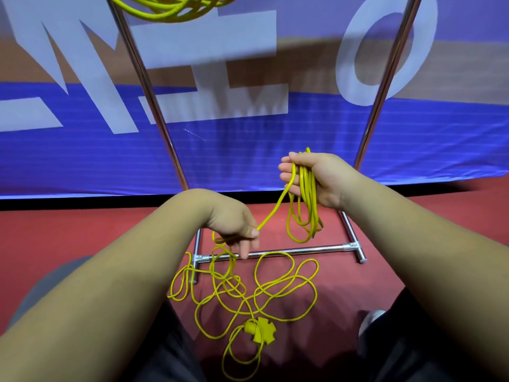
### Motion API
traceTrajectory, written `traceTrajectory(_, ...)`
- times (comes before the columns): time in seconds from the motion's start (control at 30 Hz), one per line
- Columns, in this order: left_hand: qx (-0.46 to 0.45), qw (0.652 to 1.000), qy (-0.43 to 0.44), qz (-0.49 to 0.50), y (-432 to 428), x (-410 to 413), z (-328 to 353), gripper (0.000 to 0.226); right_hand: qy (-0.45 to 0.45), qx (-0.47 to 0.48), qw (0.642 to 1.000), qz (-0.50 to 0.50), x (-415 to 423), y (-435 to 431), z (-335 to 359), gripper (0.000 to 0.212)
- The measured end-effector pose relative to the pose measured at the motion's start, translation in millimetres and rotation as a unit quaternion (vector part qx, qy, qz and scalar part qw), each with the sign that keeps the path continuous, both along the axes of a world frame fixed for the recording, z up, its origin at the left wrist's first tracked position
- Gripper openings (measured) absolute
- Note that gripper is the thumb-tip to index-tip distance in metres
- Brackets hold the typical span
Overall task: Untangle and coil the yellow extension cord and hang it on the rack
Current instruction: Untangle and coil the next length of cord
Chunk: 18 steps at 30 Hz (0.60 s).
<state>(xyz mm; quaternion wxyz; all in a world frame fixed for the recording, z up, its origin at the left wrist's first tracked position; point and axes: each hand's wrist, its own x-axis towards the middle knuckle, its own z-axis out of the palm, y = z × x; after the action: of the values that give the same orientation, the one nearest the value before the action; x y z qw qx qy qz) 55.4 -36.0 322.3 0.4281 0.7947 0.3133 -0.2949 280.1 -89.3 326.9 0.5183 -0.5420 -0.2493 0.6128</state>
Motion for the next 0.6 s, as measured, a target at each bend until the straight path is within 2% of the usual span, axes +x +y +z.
traceTrajectory(0.13,0.06,0.986,-0.144,0.055,4.7,-2.5,12.7,0.014,0.017,-0.004,1.0,0.0,4.5,-0.1,1.0,0.024)
traceTrajectory(0.2,0.049,0.972,-0.222,0.055,3.4,-0.3,24.1,0.016,0.017,-0.017,1.0,0.006,5.2,-0.6,-1.4,0.024)
traceTrajectory(0.27,0.06,0.964,-0.255,0.042,-1.7,4.7,32.3,0.016,0.009,-0.031,0.999,0.016,4.3,-0.1,-6.4,0.025)
traceTrajectory(0.4,0.059,0.974,-0.218,0.024,-11.7,14.6,21.7,0.018,0.012,-0.031,0.999,0.019,1.0,4.6,-7.4,0.018)
traceTrajectory(0.53,-0.032,0.987,-0.153,0.046,-12.0,22.5,-10.7,0.036,0.038,-0.01,0.999,0.016,1.0,6.9,-0.8,0.019)
traceTrajectory(0.6,-0.052,0.992,-0.112,0.019,-8.3,24.9,-20.4,0.04,0.048,-0.001,0.999,0.008,2.4,6.4,2.1,0.022)
